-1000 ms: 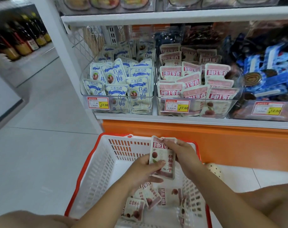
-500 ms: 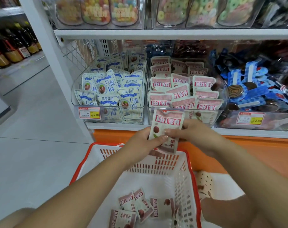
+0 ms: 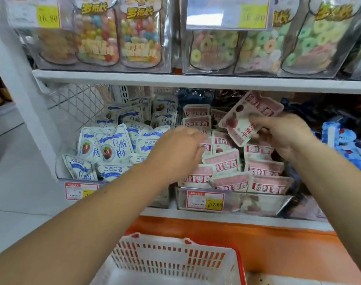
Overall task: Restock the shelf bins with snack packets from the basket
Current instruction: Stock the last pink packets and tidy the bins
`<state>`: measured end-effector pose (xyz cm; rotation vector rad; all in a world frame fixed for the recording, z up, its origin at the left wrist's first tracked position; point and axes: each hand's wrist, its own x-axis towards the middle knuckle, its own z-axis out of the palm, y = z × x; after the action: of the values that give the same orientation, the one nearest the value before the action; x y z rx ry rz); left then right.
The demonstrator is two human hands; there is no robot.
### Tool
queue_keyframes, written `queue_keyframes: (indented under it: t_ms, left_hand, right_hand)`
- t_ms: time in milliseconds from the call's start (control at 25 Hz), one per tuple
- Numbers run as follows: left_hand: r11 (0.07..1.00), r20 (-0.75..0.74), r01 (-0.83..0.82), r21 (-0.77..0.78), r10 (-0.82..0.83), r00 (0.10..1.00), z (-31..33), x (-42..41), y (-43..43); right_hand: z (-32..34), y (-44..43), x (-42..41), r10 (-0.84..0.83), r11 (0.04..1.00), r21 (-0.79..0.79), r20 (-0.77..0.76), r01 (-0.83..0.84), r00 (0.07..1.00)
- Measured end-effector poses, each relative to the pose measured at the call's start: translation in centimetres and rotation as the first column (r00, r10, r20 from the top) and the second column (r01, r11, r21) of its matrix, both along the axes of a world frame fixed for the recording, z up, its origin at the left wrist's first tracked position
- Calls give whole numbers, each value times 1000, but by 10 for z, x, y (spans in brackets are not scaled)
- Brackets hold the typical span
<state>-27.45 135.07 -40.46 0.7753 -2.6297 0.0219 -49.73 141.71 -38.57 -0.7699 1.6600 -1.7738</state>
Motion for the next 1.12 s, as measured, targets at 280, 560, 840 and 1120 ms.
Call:
queue_keyframes:
  t_ms: [280,560,840,1120]
  left_hand:
    - [963,219,-162,214,114,969,7,-87,-59]
    - [893,159,-127,431,64,985,16,-89,-71]
    - [935,200,-106,337,38,979,8,-108,-73]
    - [759,-139,-44,649,175,975,3,-115,-82]
  right_hand:
    - [5,-83,-59,62,994,104,-320,-30,945]
    - [9,-113,-91,363,904,363,-373,-226,854]
    - [7,-121,-79,400,879,448,-512,-161,760]
    - [3,-122,-74,546,803,593,-687,-65,480]
